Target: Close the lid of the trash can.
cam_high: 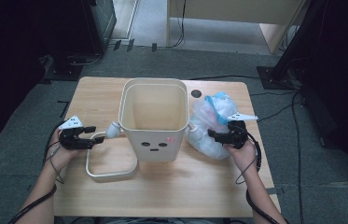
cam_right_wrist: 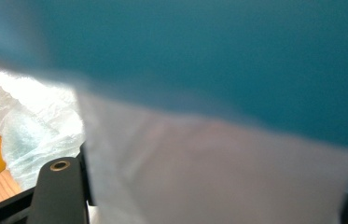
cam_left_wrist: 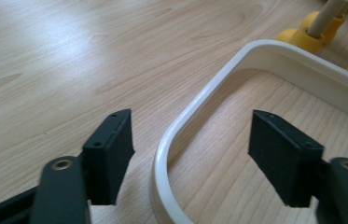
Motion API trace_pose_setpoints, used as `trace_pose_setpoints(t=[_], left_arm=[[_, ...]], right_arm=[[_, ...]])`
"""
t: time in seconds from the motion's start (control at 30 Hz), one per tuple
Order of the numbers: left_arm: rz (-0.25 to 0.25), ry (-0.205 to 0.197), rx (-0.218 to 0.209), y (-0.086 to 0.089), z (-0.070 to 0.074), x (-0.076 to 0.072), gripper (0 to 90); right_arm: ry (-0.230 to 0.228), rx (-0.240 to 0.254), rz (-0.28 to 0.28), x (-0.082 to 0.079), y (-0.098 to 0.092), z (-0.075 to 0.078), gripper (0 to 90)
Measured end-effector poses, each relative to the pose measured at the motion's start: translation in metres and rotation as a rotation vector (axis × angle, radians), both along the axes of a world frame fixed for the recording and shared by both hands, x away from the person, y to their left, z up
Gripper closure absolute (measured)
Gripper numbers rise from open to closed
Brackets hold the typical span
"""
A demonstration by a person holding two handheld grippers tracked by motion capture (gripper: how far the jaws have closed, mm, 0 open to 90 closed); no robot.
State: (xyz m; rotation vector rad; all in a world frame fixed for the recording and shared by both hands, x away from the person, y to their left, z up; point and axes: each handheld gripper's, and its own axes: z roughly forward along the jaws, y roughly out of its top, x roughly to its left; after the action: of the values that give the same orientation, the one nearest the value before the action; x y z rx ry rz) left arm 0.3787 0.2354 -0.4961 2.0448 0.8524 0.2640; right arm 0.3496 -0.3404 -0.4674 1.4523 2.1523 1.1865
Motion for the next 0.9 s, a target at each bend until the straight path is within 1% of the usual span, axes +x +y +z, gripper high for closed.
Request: trace_pose_setpoints(t=[0.13, 0.2, 0.27, 0.33, 0.4, 0.47, 0.53, 0.57, 0.6, 0.63, 0.67, 0.8, 0.9], left_arm=[[0.012, 0.013, 0.003, 0.002, -0.005, 0.001, 34.2], [0.01, 0.014, 0.006, 0.003, -0.006, 0.001, 38.0], [0.009, 0.016, 0.01, 0.003, -0.008, 0.002, 40.0], [0.016, 0.03, 0.005, 0.003, -0.009, 0.002, 42.9], [0.016, 0.029, 0.006, 0.003, -0.009, 0.003, 47.3], [0.019, 0.028, 0.006, 0.003, -0.009, 0.003, 49.3], [0.042, 0.042, 0.004, 0.004, -0.009, 0.004, 53.3], [0.057, 0.049, 0.016, 0.005, -0.008, 0.004, 56.0], [0.057, 0.049, 0.016, 0.005, -0.008, 0.004, 58.8], [0.067, 0.056, 0.009, 0.006, -0.008, 0.005, 59.9], [0.067, 0.056, 0.009, 0.006, -0.008, 0.005, 60.1], [0.067, 0.06, 0.018, 0.005, -0.011, 0.005, 60.1], [0.059, 0.065, 0.032, 0.003, -0.014, 0.006, 62.0]], right_arm=[[0.0, 0.0, 0.0, 0.0, 0.0, 0.0, 31.9], [0.0, 0.0, 0.0, 0.0, 0.0, 0.0, 31.9], [-0.001, -0.001, 0.001, 0.0, 0.0, 0.0, 31.9], [-0.001, 0.0, 0.001, 0.0, -0.001, -0.001, 31.9], [-0.001, 0.001, 0.0, 0.0, -0.001, -0.001, 31.9], [-0.001, 0.001, 0.0, 0.0, -0.001, -0.001, 31.9], [-0.001, 0.005, -0.002, 0.0, 0.0, -0.001, 31.9], [0.003, 0.01, -0.006, -0.001, 0.0, -0.001, 31.9], [0.003, 0.01, -0.006, -0.001, 0.0, -0.001, 31.9], [0.001, 0.01, -0.011, 0.0, -0.001, -0.002, 31.9], [0.001, 0.01, -0.014, 0.0, -0.001, -0.002, 31.9], [-0.002, 0.009, -0.014, 0.0, -0.001, -0.002, 31.9], [0.0, 0.012, -0.012, 0.0, -0.001, -0.002, 31.9]])
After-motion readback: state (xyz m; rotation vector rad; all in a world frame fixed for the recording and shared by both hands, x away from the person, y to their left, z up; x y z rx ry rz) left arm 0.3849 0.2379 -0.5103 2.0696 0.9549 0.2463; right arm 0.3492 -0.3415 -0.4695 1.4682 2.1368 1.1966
